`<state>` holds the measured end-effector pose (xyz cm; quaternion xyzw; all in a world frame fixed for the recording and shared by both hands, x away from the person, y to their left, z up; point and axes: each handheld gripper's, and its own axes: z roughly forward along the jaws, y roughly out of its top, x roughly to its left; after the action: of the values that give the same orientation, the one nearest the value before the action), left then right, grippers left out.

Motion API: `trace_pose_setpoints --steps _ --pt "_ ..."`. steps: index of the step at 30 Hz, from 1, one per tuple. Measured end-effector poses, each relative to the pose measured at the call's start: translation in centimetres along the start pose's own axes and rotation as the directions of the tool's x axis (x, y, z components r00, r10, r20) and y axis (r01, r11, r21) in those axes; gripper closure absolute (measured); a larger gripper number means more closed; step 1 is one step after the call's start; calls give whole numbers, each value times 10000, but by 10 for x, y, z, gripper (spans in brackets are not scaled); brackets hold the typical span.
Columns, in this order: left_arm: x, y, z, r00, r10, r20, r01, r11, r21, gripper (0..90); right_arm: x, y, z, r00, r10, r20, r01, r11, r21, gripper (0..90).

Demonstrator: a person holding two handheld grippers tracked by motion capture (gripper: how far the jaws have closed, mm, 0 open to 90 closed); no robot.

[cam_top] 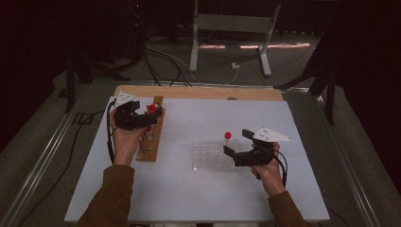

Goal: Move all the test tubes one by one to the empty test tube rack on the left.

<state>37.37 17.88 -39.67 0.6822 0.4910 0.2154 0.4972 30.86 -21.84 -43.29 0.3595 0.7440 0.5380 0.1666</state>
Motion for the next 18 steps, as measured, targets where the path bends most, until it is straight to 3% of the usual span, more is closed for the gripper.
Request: trace_pose_setpoints --steps 6,10,13,18 --pt "-19 -9 -9 9989 234 408 -230 9997 -83 7 -4 -3 6 9994 -150 314 138 9992 380 0" --pt "-31 -16 -15 9985 447 314 -441 9988 -194 7 -8 -4 9 9992 -258 298 246 9989 407 0" --pt "-39 -21 -20 9972 560 498 -545 9980 -308 7 -12 -5 13 9981 -346 510 318 9980 548 3" --pt "-53 -29 -28 9947 828 605 -801 9957 -465 7 -16 -9 22 9977 -323 596 272 9961 836 97"
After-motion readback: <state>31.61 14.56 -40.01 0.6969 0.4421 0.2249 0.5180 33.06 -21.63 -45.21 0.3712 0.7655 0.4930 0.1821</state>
